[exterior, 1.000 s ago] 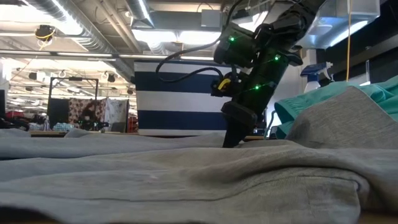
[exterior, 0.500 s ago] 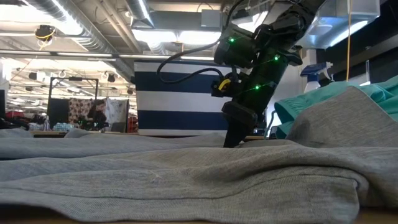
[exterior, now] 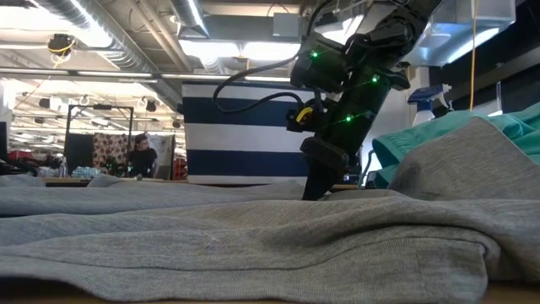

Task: Fold Laundry from Bin

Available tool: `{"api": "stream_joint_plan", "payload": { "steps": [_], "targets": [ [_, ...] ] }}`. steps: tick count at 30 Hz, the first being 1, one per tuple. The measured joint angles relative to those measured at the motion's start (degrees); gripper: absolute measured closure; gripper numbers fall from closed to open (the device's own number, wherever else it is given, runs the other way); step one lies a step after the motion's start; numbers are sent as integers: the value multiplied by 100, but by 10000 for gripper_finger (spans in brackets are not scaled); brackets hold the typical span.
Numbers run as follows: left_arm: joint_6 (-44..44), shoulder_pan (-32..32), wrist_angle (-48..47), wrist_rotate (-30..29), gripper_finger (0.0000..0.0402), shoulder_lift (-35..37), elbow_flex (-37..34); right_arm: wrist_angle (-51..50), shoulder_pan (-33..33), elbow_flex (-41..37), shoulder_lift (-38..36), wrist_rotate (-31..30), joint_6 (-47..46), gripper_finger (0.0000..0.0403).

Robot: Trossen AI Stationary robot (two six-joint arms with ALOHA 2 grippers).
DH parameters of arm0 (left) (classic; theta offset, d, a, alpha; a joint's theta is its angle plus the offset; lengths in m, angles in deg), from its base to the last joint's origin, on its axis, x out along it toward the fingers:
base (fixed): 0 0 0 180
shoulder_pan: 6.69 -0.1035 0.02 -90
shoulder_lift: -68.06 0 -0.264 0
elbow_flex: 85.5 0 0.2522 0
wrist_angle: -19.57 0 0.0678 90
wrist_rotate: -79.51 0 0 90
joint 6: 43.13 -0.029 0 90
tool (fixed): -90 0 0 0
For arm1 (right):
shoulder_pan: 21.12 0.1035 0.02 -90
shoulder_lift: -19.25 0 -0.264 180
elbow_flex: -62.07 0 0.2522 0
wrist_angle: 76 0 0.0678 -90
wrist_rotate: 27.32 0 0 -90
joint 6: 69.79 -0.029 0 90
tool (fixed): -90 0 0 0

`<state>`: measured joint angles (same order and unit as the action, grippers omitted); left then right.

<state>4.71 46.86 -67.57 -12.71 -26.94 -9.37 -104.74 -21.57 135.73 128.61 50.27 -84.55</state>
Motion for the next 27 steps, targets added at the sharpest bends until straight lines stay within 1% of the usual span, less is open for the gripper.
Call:
{"api": "stream_joint_plan", "payload": {
  "steps": [3,6,10,13,17,24,27],
  "targets": [
    [-422,-91,225,-144,258,129,-4,55,2,0,0,0,4,233],
    [-767,-213,315,-153,258,186,-4,133,2,0,2,7,6,233],
    [-1291,-332,351,141,258,186,-74,147,2,0,2,12,8,233],
    [-1659,-434,500,524,258,186,-308,148,2,0,2,12,11,233],
    [-1882,-562,672,1011,258,186,-620,150,4,0,2,11,17,233],
    [-2101,-657,916,1096,258,186,-686,153,4,0,2,9,50,233],
    [-1987,-651,1069,1381,260,186,-691,153,4,0,2,9,50,233]
  ]
}}
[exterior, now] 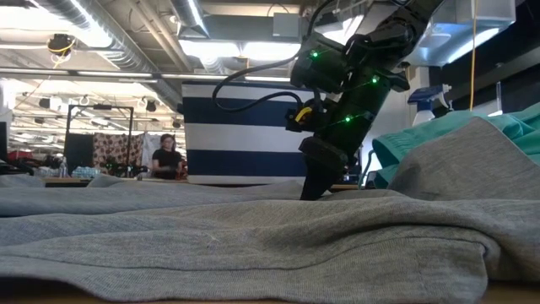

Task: Fold Laundry from Bin

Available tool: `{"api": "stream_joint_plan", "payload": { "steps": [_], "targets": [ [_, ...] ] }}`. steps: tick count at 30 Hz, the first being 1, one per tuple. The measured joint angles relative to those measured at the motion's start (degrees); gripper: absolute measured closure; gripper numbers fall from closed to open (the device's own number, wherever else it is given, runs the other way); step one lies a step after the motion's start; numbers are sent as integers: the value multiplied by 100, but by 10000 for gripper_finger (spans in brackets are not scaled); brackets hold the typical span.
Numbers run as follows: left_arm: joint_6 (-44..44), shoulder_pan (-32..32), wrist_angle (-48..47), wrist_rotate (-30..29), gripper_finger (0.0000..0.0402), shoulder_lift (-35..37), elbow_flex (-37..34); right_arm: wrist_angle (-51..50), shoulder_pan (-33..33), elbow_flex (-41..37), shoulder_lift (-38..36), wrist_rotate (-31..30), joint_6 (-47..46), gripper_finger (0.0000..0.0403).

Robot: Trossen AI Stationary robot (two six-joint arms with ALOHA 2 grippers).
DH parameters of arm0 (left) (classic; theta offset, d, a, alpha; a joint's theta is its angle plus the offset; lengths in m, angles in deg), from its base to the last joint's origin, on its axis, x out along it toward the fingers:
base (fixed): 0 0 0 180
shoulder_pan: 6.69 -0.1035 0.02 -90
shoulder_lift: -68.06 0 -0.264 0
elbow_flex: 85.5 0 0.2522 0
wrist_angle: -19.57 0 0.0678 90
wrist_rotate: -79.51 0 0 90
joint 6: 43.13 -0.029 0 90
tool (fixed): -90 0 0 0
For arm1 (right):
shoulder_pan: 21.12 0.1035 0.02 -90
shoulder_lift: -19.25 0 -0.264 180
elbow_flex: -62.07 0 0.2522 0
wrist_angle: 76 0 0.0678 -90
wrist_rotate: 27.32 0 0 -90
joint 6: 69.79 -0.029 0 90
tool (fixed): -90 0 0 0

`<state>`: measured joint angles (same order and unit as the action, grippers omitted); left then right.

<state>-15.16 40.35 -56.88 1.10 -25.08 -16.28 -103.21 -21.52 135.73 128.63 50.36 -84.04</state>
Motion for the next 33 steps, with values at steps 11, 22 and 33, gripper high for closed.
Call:
{"api": "stream_joint_plan", "payload": {
  "steps": [11,22,33],
  "targets": [
    [1896,487,993,1825,301,-2,0,5,0,2,0,0,2,233],
    [2410,569,382,1975,302,-2,0,11,3,4,0,-92,4,233],
    [1895,181,-1425,54,302,-2,0,-33,0,-4,-33,-461,15,233]
  ]
}}
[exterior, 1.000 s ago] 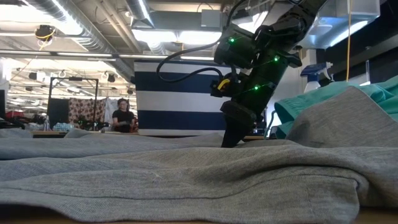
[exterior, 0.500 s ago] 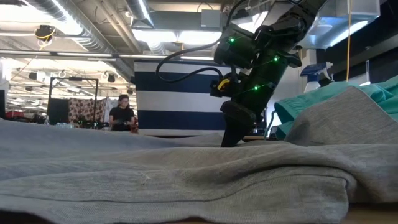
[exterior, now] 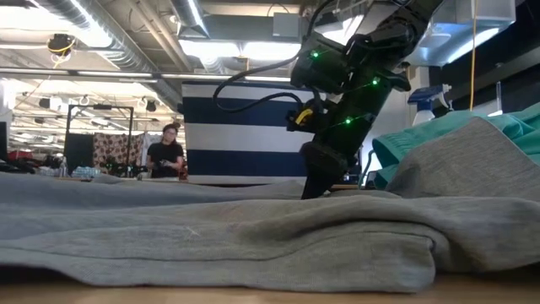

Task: Fold Laundry from Bin

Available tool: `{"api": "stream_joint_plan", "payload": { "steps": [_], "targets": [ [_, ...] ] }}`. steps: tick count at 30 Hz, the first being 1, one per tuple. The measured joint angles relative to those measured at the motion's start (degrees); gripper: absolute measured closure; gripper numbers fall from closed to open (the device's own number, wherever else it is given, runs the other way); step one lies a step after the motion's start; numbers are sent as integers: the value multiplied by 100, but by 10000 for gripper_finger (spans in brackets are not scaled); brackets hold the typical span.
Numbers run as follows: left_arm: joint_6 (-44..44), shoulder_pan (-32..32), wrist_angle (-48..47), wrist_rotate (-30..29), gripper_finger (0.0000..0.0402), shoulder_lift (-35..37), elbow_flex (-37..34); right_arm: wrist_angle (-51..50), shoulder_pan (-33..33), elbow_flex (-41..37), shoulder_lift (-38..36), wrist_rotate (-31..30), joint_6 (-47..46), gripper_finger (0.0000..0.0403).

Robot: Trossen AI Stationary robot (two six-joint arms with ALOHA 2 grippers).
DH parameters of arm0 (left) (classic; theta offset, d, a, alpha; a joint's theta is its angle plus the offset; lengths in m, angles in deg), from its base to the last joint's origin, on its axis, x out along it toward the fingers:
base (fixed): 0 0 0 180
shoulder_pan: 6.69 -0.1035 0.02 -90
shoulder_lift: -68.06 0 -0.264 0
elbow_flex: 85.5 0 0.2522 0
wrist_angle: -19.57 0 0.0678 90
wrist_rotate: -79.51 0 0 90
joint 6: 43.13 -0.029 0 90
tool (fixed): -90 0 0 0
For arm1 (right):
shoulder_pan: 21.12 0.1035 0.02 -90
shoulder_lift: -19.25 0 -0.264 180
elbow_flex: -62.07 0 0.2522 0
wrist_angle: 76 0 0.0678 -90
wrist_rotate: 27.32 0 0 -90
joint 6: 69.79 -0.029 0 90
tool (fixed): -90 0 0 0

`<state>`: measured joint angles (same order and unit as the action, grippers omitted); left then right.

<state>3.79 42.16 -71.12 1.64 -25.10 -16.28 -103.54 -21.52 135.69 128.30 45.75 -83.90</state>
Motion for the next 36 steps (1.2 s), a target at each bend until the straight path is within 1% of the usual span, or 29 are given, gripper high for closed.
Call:
{"api": "stream_joint_plan", "payload": {
  "steps": [2,3,6,8,10,13,15,16,18,20,22,23,27,30,33,36],
  "targets": [
    [0,-46,-64,89,302,0,0,-30,0,0,-28,0,0,233],
    [-1,-51,-45,290,302,0,0,-64,0,-2,-37,2,0,233],
    [44,-12,222,1188,301,0,0,-82,0,-4,-43,2,0,233],
    [162,42,556,1491,301,0,0,-133,0,-2,-47,-1,-4,233],
    [230,109,885,1597,301,-7,41,-168,0,0,-54,-4,-9,233],
    [255,163,914,1564,301,-9,311,-156,0,0,-76,-4,-8,233],
    [293,157,686,1279,301,4,599,-182,0,-2,-100,4,0,233],
    [328,152,581,995,301,12,759,-202,2,15,-108,2,4,233],
    [345,134,518,323,301,24,1056,-309,2,46,-174,20,46,233],
    [349,135,601,-493,301,33,1266,-292,4,102,-222,42,66,233],
    [313,131,908,-1165,301,37,1346,-273,4,105,-297,194,64,233],
    [227,108,1121,-1370,301,37,1345,-236,4,106,-334,264,64,233],
    [-237,-67,2016,-1879,301,19,1226,-192,7,111,-469,447,77,233],
    [-501,-231,2659,-2335,302,13,1125,-192,10,111,-647,466,90,233],
    [-842,-325,3332,-2681,301,12,1001,-288,124,112,-911,579,103,233],
    [-1215,-373,3777,-2919,302,8,892,-480,405,116,-1257,460,106,233]
  ]
}}
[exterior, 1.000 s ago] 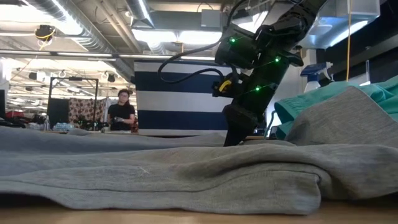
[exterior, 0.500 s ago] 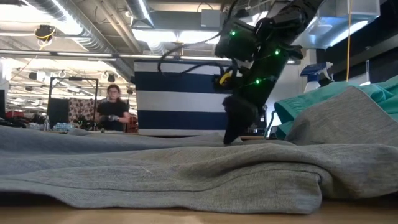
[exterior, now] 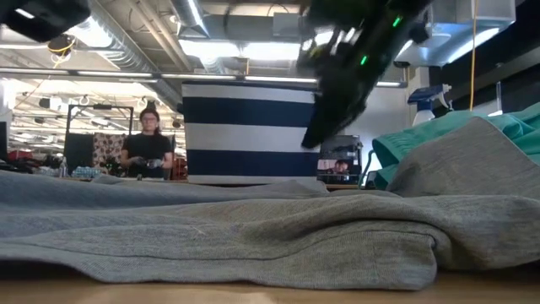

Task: Fold Laundry from Bin

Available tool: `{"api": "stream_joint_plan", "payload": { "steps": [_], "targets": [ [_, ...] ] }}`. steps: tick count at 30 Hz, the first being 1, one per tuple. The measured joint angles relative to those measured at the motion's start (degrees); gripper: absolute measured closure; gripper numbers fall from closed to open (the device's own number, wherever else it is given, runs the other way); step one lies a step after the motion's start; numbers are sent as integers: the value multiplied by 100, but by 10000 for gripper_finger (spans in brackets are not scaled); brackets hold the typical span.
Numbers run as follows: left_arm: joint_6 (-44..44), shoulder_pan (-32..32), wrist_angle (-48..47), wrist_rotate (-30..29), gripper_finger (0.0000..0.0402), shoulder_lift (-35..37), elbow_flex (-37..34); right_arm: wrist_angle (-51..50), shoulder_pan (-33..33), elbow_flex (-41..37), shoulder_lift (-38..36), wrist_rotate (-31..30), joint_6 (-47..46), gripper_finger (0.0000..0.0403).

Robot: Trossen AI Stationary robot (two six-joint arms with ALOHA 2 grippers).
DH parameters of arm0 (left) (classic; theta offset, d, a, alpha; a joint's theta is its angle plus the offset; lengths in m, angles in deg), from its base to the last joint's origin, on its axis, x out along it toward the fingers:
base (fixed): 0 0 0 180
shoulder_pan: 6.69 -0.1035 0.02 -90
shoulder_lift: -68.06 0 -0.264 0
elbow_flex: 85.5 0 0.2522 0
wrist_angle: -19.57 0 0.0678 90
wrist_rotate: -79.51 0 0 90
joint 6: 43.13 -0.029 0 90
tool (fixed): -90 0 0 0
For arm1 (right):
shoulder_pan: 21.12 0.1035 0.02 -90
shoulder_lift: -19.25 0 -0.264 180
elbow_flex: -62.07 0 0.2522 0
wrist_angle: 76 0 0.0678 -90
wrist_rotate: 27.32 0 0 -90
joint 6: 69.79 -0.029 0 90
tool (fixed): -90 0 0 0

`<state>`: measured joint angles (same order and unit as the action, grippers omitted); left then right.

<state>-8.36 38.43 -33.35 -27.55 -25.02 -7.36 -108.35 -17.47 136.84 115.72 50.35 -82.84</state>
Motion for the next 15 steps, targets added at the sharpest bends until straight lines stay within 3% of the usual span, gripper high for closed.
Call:
{"api": "stream_joint_plan", "payload": {
  "steps": [5,15],
  "targets": [
    [-296,-62,-43,-626,302,-13,-15,-480,877,9,-546,-739,-286,233],
    [-364,-284,-12,-1669,302,-15,-15,-2684,2579,11,-799,-1227,-2984,233]
  ]
}}
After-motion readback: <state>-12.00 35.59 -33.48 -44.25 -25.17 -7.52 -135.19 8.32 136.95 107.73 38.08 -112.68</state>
